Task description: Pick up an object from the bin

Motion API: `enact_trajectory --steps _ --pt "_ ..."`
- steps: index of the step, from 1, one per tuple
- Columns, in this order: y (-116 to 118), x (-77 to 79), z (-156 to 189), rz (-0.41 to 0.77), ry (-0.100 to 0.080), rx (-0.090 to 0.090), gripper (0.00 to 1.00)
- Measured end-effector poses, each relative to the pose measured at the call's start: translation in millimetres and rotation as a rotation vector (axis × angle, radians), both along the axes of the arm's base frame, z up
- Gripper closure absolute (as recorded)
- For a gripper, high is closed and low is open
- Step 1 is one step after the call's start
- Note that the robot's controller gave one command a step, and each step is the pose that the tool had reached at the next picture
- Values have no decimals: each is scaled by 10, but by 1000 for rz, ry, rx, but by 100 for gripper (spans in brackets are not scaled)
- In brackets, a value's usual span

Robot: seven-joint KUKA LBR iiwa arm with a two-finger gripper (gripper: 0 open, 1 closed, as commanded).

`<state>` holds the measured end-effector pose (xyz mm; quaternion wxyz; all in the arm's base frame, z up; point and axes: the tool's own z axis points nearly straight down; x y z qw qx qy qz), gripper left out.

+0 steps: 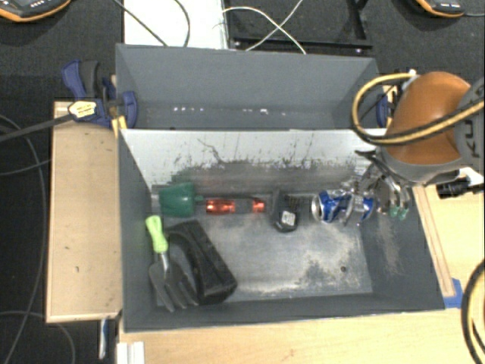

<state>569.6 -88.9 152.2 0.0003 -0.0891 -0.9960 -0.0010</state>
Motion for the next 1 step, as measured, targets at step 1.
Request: enact_trajectory --steps 1 --pt "0 4 118 1 -3 0 100"
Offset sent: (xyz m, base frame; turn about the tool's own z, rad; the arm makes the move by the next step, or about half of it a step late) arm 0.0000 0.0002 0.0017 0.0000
